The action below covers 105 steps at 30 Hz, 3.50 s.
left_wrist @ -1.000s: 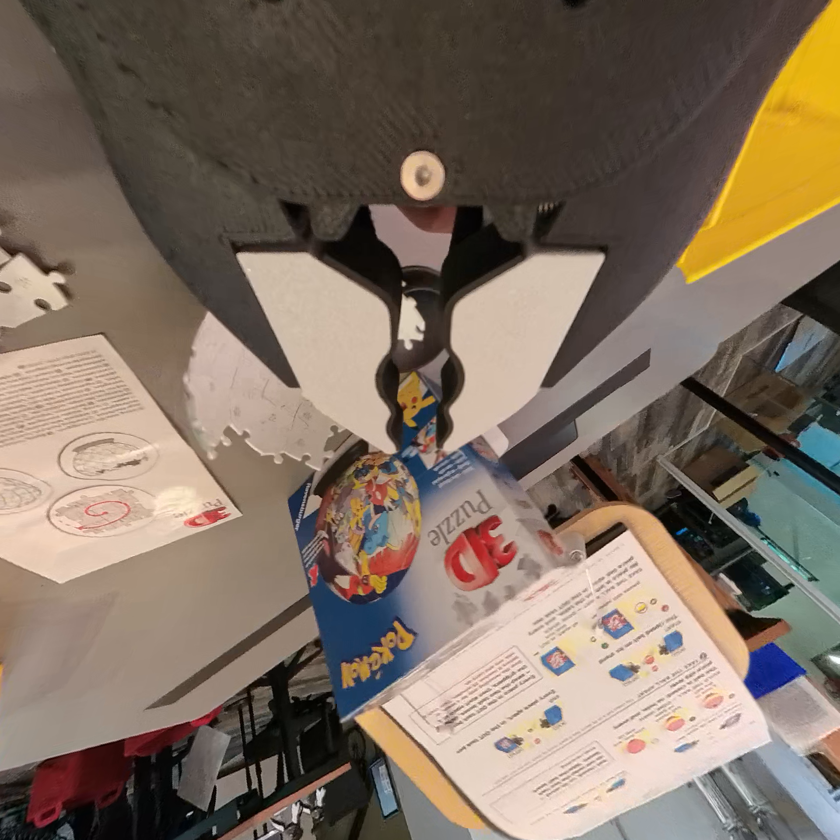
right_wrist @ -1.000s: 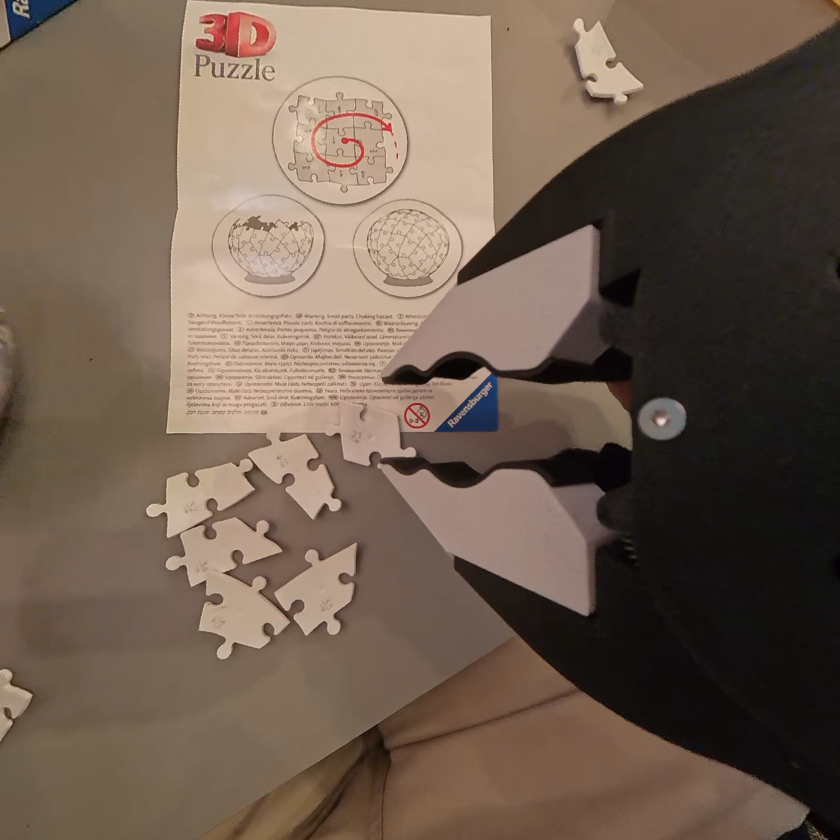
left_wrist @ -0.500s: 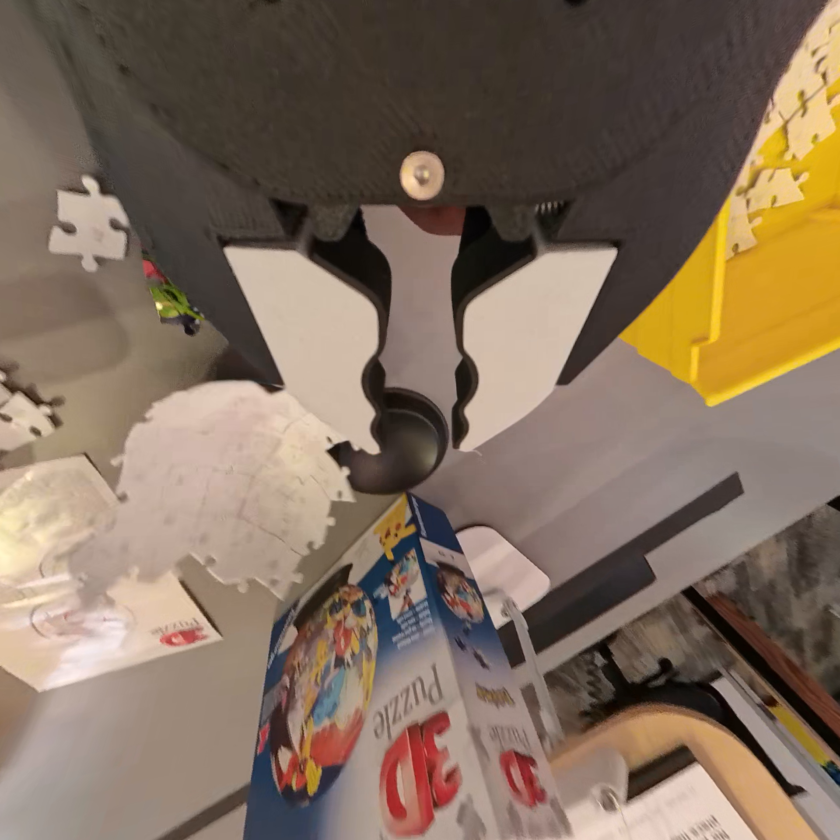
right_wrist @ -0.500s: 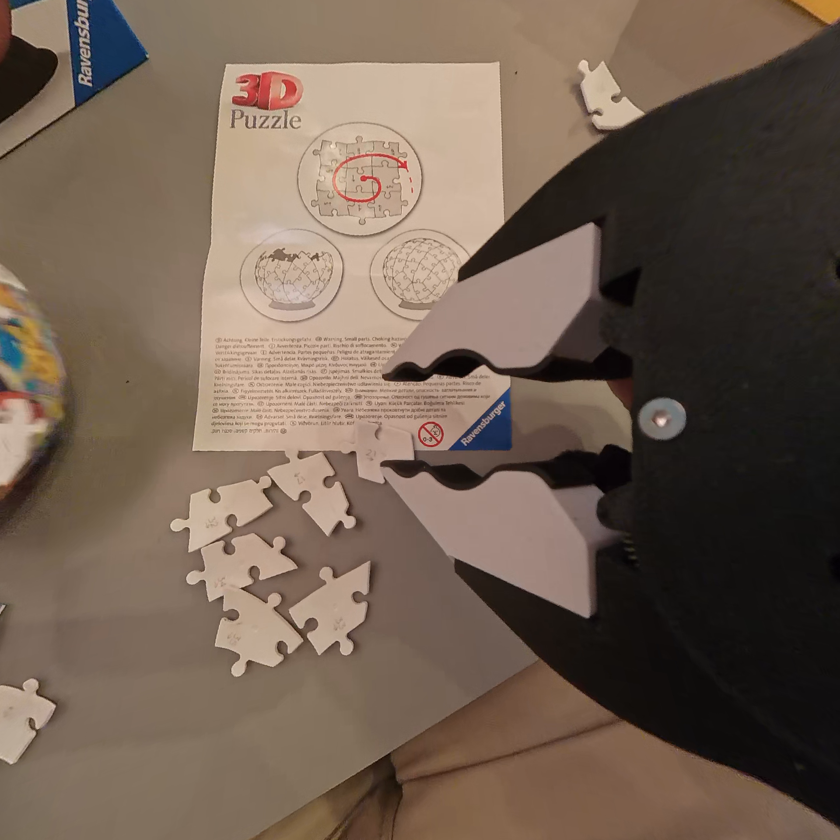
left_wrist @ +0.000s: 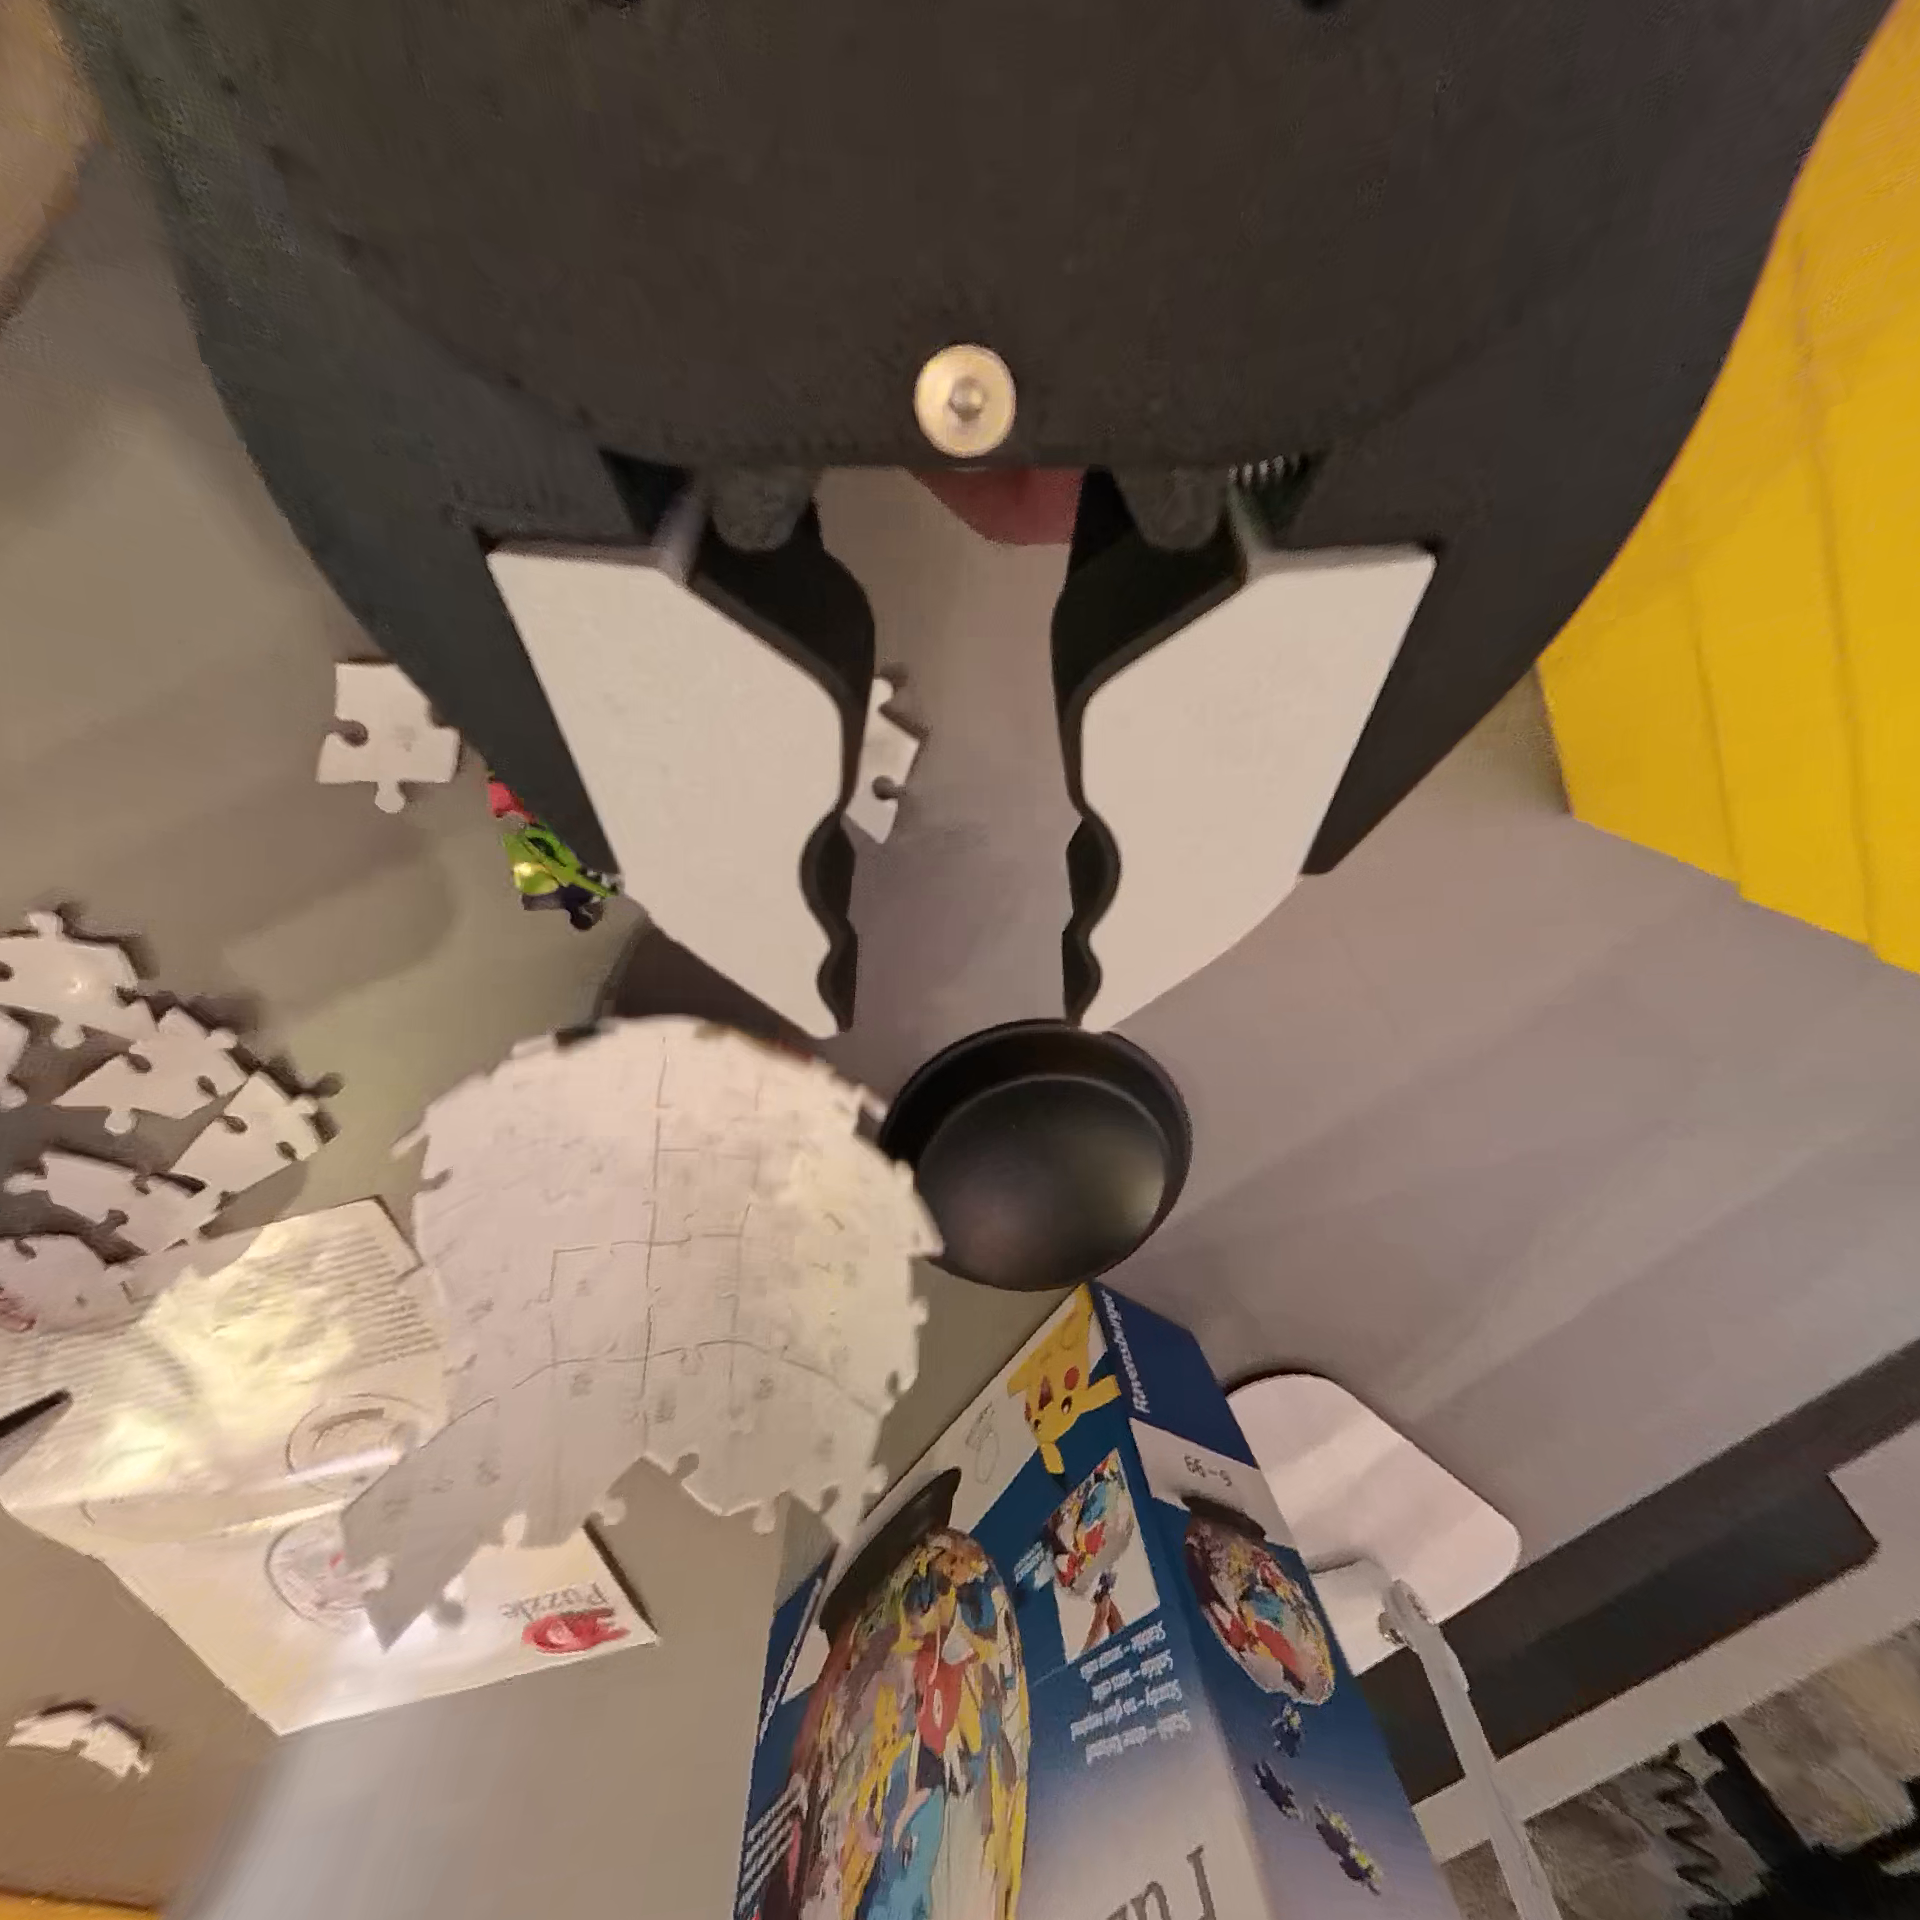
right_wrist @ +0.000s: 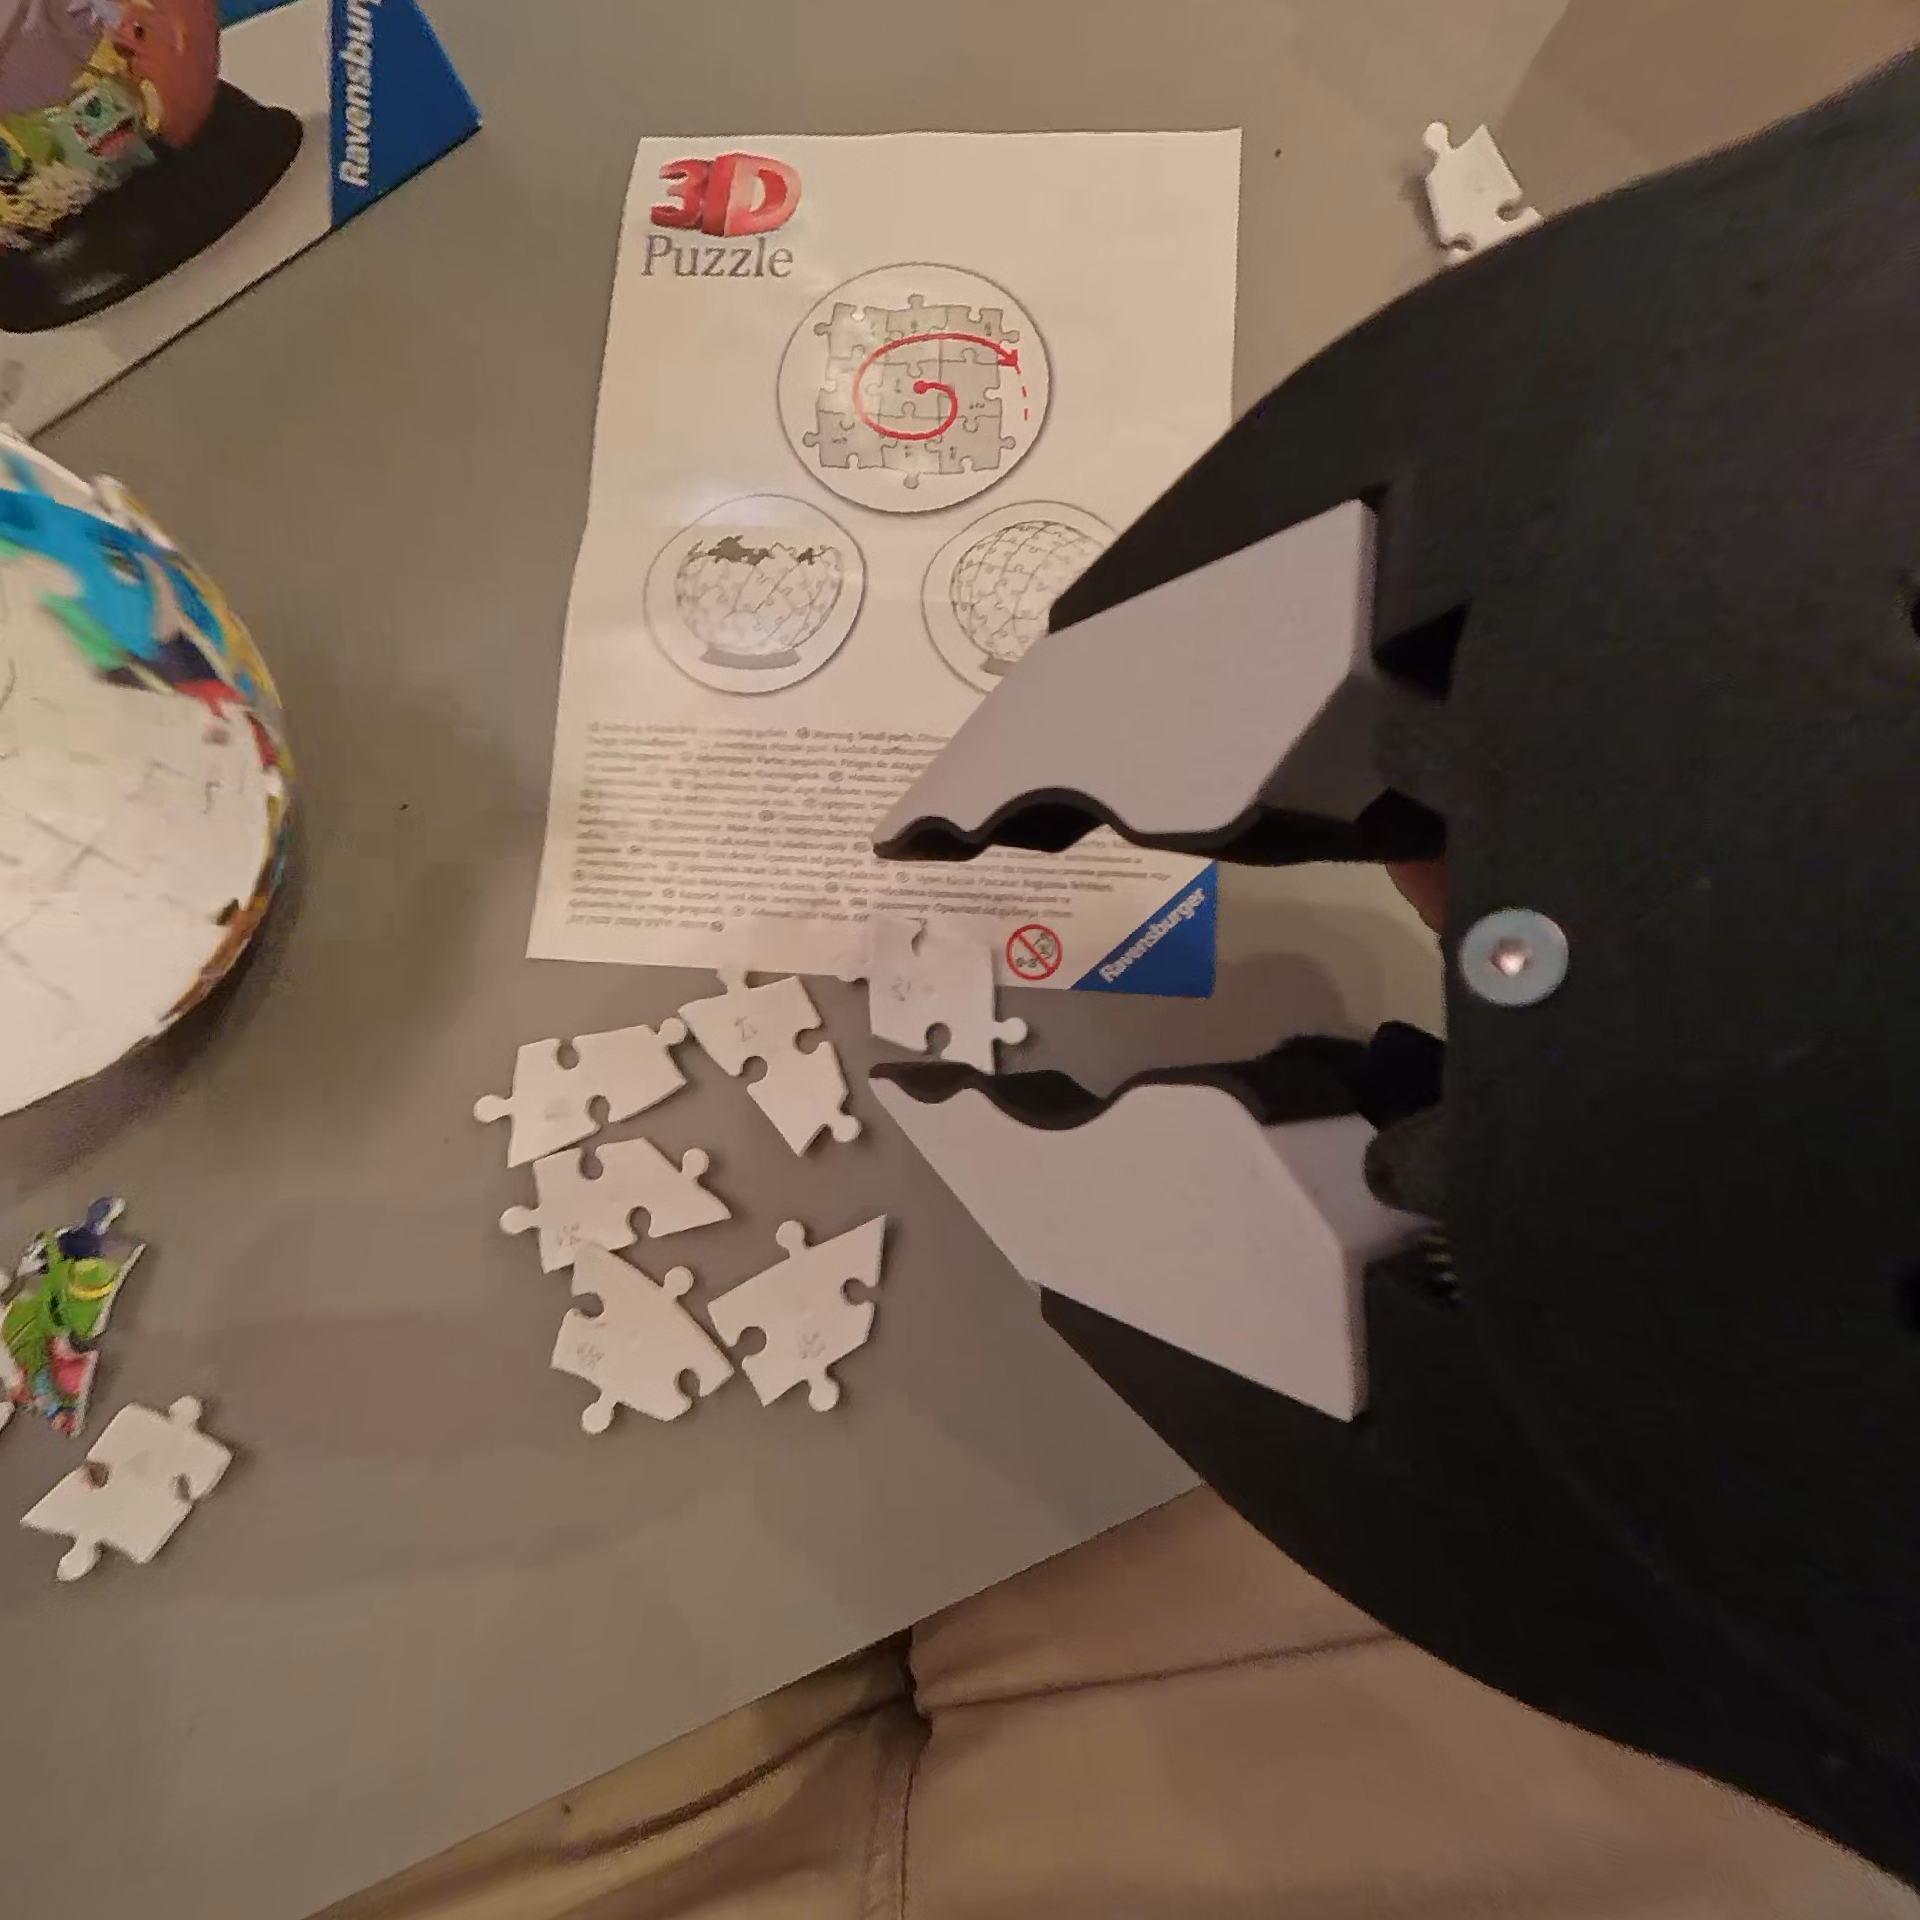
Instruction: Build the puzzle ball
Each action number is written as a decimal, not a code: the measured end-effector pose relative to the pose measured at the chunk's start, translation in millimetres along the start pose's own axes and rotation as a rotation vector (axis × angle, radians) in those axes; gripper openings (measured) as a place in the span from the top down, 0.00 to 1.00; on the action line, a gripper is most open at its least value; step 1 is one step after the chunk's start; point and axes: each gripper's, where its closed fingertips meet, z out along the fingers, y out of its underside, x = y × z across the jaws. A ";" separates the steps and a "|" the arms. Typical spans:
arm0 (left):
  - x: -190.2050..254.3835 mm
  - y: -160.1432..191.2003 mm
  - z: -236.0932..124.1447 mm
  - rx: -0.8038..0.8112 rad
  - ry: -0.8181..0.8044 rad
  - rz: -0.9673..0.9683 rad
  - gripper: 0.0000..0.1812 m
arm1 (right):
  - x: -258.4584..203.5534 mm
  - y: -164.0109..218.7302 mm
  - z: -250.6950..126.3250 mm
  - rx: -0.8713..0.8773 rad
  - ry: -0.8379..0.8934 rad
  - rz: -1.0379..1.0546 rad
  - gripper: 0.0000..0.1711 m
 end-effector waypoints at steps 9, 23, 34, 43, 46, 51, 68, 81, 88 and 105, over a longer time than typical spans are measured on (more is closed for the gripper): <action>14.5 -4.7 16.7 0.015 0.049 0.004 0.80 | -17.2 -15.8 16.5 0.002 -0.047 -0.048 0.78; 25.6 -22.8 23.5 0.095 0.201 -0.237 0.80 | -21.1 -31.9 43.7 0.006 -0.090 -0.093 0.85; 12.8 -35.4 19.0 0.144 0.133 -0.218 0.79 | -21.6 -31.8 45.3 -0.008 -0.121 -0.089 0.93; 23.4 -59.4 21.3 0.168 0.112 -0.094 0.79 | -16.3 -29.6 42.9 -0.037 -0.094 -0.091 0.85; 40.5 -75.7 18.6 0.161 0.154 -0.024 0.80 | -19.1 -29.6 43.7 -0.033 -0.121 -0.081 0.86; 68.8 -80.2 29.2 0.056 0.175 0.135 0.81 | -19.4 -31.4 46.2 -0.009 -0.183 -0.019 0.91; 35.9 -49.1 63.1 -0.204 0.049 0.236 0.82 | 7.4 -45.2 15.5 0.075 -0.146 -0.032 0.91; 1.8 -44.6 93.4 -0.324 0.120 0.211 0.81 | 17.6 -48.2 9.4 0.096 -0.149 -0.041 0.91; 17.3 -66.0 108.1 -0.327 0.106 0.402 0.75 | 35.9 -47.6 0.0 0.095 -0.108 -0.046 0.91; 100.6 -61.6 57.7 -0.282 0.346 0.417 0.78 | 49.6 -63.2 -9.2 0.120 -0.105 -0.098 0.91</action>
